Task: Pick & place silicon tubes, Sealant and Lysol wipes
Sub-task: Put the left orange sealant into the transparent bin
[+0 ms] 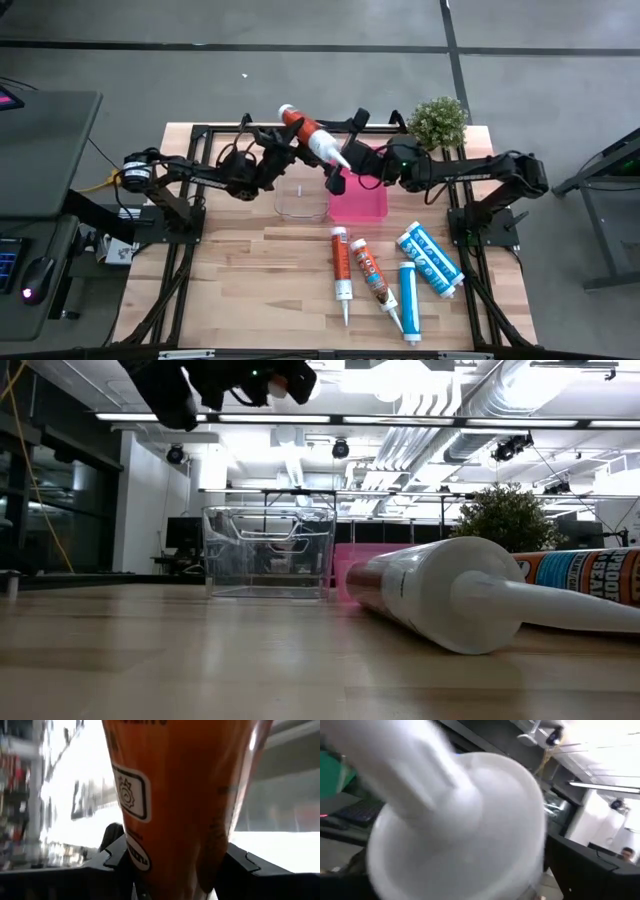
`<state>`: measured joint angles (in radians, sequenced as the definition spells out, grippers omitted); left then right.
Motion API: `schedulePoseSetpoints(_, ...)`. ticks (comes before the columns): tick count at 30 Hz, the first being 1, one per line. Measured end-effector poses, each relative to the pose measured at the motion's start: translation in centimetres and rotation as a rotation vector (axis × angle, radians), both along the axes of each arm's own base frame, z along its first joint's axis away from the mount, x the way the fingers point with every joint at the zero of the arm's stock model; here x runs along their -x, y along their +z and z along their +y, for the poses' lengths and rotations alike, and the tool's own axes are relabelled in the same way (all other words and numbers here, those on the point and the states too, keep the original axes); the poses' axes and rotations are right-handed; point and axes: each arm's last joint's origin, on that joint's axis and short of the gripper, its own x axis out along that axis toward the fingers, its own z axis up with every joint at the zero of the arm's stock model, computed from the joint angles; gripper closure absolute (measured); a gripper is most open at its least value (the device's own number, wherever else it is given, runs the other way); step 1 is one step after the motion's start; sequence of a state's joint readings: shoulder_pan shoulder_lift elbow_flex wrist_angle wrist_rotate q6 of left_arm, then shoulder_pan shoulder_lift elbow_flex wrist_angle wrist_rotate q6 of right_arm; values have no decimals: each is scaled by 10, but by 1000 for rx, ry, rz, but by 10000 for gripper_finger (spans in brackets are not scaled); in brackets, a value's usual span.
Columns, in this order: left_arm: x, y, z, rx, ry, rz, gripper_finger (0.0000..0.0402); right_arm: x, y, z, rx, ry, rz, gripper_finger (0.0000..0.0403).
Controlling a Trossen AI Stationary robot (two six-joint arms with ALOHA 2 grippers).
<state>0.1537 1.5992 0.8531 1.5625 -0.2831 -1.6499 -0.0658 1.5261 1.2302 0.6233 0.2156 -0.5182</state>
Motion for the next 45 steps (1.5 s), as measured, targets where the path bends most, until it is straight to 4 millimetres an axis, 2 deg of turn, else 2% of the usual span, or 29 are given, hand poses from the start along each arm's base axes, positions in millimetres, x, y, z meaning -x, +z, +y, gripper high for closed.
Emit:
schedulePoseSetpoints(3,0,0,4,-36,-79,-5,219,0,3,1,24,11,1,84)
schedulePoseSetpoints(7,0,2,3,-31,-84,-16,219,0,9,1,37,14,26,92)
schedulePoseSetpoints(15,-2,8,6,-56,-138,-25,219,6,23,1,88,13,78,176)
schedulePoseSetpoints(28,-6,6,7,24,-180,2,219,9,40,0,-28,-57,153,176)
schedulePoseSetpoints(30,-7,5,7,17,-165,20,192,10,42,-1,-39,-60,159,179)
schedulePoseSetpoints(34,-11,-1,8,-45,-108,132,83,12,42,-3,-107,-108,184,196)
schedulePoseSetpoints(37,-15,-6,9,-48,-138,204,29,13,38,-6,-146,-146,226,196)
schedulePoseSetpoints(40,-16,-8,11,-68,-186,223,9,14,35,-10,-191,-156,242,196)
schedulePoseSetpoints(45,-11,-16,29,-157,-215,285,11,15,27,-20,-276,-177,284,196)
